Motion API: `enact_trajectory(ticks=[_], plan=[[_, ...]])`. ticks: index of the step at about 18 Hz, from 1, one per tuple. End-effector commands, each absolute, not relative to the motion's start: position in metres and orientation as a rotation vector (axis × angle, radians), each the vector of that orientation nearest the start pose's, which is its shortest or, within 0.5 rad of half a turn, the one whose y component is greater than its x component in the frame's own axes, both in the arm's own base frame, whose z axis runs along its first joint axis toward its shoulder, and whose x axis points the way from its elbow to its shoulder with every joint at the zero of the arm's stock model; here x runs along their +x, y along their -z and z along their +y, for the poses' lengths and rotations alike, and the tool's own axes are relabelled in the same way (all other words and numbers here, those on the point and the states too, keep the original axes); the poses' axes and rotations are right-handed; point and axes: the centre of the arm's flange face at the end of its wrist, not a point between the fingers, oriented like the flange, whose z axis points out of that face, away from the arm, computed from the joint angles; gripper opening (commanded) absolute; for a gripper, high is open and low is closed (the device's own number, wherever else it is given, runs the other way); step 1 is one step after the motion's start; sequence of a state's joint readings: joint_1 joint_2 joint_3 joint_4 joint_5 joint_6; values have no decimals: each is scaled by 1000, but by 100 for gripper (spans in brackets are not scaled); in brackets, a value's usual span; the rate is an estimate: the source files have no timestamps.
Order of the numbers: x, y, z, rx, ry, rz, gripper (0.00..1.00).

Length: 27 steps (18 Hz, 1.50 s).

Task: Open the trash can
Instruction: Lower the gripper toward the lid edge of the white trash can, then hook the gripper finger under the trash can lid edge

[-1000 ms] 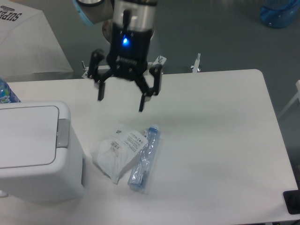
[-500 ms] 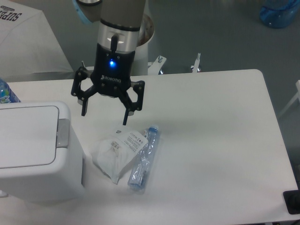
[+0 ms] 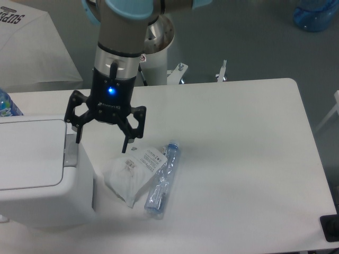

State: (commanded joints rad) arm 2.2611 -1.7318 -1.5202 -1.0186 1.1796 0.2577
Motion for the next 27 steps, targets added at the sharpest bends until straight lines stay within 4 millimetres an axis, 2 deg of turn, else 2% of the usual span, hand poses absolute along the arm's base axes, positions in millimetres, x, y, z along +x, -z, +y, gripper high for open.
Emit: enact_trajectory(ticks=[9,27], plan=[[-240,-486,565,-2553,207,-441,100],[-237,-477,570,-2567,218,-434,100]])
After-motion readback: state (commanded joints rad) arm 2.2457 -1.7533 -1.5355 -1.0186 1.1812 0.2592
